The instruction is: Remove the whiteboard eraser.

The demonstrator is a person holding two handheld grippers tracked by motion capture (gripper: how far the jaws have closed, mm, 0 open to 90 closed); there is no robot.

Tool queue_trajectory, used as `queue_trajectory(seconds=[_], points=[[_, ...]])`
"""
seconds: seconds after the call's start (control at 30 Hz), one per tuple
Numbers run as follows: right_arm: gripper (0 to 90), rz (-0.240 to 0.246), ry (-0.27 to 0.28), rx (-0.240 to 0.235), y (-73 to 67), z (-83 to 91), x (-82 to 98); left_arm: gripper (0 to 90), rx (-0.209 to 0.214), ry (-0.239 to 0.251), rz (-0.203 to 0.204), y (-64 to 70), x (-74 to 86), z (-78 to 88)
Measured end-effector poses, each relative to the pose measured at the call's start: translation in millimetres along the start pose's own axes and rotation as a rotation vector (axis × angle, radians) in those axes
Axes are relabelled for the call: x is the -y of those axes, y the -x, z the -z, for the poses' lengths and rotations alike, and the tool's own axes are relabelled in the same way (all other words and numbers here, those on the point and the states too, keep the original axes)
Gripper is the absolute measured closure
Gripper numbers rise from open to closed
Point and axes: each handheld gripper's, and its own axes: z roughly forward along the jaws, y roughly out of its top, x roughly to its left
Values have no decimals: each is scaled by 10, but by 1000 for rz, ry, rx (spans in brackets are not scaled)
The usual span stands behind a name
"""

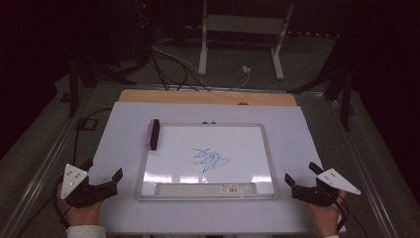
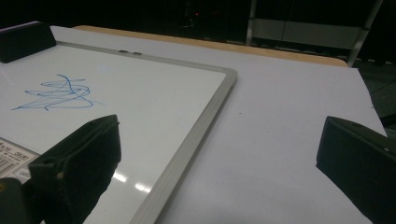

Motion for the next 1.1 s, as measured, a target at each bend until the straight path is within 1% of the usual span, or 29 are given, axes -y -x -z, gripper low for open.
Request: queue_trajectory(seconds=[0.07,0.17,0.27,0.37,0.4,0.43,0.47,0.5,0.57,0.77,0.83,0.9,0.93,0.97,1.07,1.1], points=[[1,-6,-4,2,4,1,5,6,1,-1,0,4,-3,2],[1,-8,5,5,2,12,-1,6,-1,-2,-1,10,-10,6],[1,-6,5,9,-9,14,-1,6,0,3,6,2,-35,20],[1,-7,12,12,-15,20,-5,6,5,7,12,-19,-83,31],[1,-11,13,15,-15,22,-5,6,14,9,17,-32,-123,31],[1,-13,13,14,-13,22,-5,6,14,9,17,-32,-123,31],[1,-13,13,14,-9,21,-3,6,21,5,13,-42,-171,20],[1,-14,13,14,-7,21,-2,6,21,5,13,-42,-171,20],[1,-17,13,15,-3,22,0,6,27,-1,11,-58,-232,-12],[2,-19,14,15,1,24,1,6,41,0,15,-86,-318,-90],[2,-18,16,14,3,21,1,6,51,-4,21,-118,-364,-162],[1,-18,16,16,3,22,0,6,51,-2,24,-126,-371,-177],[1,-18,17,19,2,25,0,6,55,0,37,-151,-384,-227],[1,-17,19,22,2,26,0,6,55,0,37,-151,-384,-227],[1,-18,25,27,5,33,-3,6,56,-10,42,-181,-408,-338],[1,-18,25,27,5,33,-3,6,56,-10,42,-181,-408,-338]])
